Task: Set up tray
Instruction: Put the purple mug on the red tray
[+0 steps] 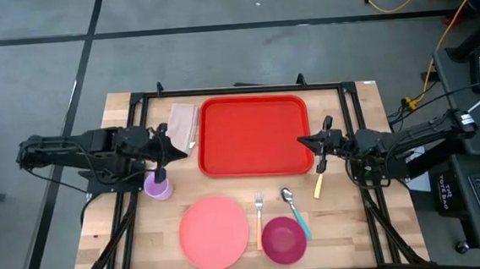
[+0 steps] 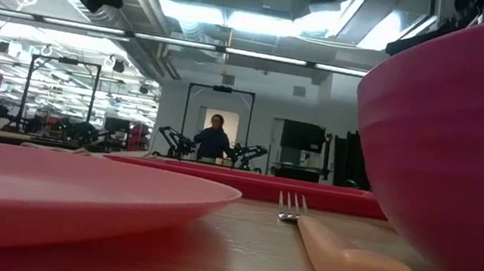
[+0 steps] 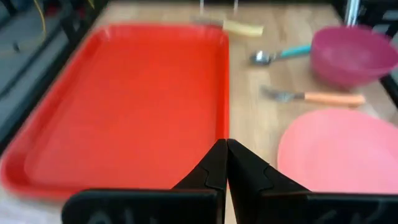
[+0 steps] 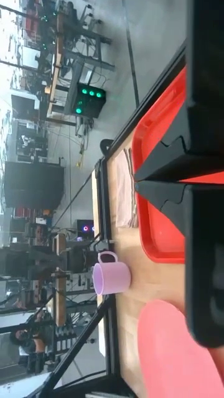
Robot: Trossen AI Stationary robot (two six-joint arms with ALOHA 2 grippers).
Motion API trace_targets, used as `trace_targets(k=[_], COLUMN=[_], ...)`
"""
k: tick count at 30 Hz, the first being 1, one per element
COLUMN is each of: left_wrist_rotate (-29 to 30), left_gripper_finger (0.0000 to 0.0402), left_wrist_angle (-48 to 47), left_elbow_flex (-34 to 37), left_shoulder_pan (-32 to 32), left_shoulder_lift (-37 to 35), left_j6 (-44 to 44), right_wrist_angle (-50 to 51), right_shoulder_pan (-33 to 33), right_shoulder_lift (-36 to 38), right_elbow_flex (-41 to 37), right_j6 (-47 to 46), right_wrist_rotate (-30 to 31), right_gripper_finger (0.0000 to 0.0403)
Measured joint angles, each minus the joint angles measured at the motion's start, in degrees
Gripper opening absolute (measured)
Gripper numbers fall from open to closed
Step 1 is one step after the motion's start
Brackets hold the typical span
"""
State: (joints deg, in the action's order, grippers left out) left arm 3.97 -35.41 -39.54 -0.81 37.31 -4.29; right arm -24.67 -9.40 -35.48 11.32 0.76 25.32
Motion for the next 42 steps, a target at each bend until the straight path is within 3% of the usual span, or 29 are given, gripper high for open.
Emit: trace_targets(k=[6, 17, 28, 35, 42], left_wrist_rotate=[6.7, 11.0, 9.7, 3.5, 3.2], left_gripper_finger=[0.0001, 0.0003, 0.0003, 0.0003, 0.0003], left_wrist_angle=[-7.9, -23.9, -32.8, -40.4, -44.2], left_elbow_flex=[-6.2, -17.7, -19.9, -19.9, -19.9], left_shoulder_pan=[-4.7, -9.4, -10.3, -12.2, -13.5], left_shoulder_lift=[7.8, 21.0, 25.3, 29.1, 30.1], left_j6=[-7.4, -20.9, -32.5, -39.4, -44.0], right_wrist_angle=[0.0, 0.1, 1.0, 0.6, 0.4], right_shoulder_pan=[0.0, 0.0, 0.0, 0.0, 0.0], right_shoulder_lift=[0.0, 0.0, 0.0, 0.0, 0.0], right_elbow_flex=[0.0, 0.0, 0.0, 0.0, 0.0], right_j6=[-0.4, -0.1, 3.7, 8.6, 8.7], right_wrist_rotate=[0.0, 0.0, 0.1, 0.1, 0.1], right_gripper_finger=[0.0025, 0.0028, 0.0028, 0.0028, 0.0028])
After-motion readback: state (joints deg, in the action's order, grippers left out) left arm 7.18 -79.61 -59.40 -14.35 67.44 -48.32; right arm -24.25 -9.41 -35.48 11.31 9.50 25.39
